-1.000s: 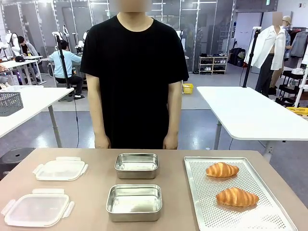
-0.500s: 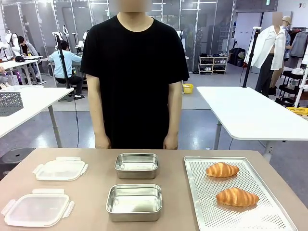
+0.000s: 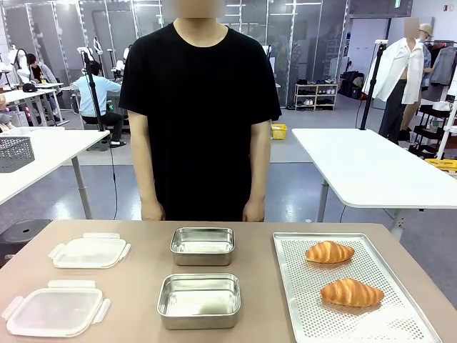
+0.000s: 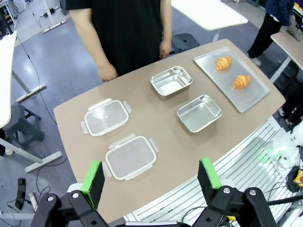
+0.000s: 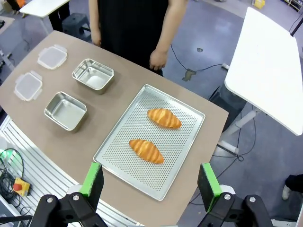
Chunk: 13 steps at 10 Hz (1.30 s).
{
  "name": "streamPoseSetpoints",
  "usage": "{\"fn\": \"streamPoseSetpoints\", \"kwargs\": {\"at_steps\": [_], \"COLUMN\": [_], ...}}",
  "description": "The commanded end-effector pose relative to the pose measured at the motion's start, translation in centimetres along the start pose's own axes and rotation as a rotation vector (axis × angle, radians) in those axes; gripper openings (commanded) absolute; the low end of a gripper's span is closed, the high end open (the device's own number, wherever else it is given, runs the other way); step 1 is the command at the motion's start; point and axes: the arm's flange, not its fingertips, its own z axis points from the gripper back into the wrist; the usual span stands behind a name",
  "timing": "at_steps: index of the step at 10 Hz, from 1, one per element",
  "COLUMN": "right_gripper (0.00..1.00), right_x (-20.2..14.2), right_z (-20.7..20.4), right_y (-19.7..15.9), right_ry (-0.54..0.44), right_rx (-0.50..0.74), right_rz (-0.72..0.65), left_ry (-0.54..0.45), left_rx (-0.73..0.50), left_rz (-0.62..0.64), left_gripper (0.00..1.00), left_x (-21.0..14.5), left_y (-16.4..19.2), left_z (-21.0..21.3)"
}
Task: Place the bread into the airtight container.
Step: Pick up a Butter Roll and place it into an empty Airtight Container.
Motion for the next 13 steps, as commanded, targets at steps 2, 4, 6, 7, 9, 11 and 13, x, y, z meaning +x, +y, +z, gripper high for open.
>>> {"fn": "streamPoseSetpoints", "kwargs": {"at_steps": [2, 4, 6, 7, 9, 11, 13], "right_gripper": [1.0, 1.0, 1.0, 1.0, 1.0, 1.0, 1.0], "right_x": [0.9, 1.4, 0.7, -0.4, -2.5, -5.4, -7.9], "right_z": [-2.7, -8.2, -14.2, -17.8, -22.7, -27.1, -30.2], "right_y": [-0.1, 1.0, 2.2, 2.8, 3.0, 2.9, 2.9], "right_ry": [0.121, 0.24, 0.33, 0.381, 0.436, 0.492, 0.497], "right_rx": [-0.033, 0.007, 0.051, 0.08, 0.114, 0.151, 0.198], "right_rz": [0.128, 0.328, 0.481, 0.556, 0.647, 0.728, 0.784], "left_ry": [-0.004, -0.004, -0.004, -0.004, -0.004, -0.004, -0.004], "left_rx": [0.0, 0.0, 0.0, 0.0, 0.0, 0.0, 0.0], "left_rz": [-0.009, -0.009, -0.009, -0.009, -0.009, -0.009, -0.009], "left_gripper": [1.0, 1.0, 1.0, 1.0, 1.0, 1.0, 1.0], "left_x": [0.2, 0.2, 0.2, 0.2, 0.2, 0.2, 0.2], "left_y": [-0.3, -0.3, -0.3, -0.3, -0.3, -0.3, -0.3], "left_z": [0.3, 0.3, 0.3, 0.3, 0.3, 0.3, 0.3]}}
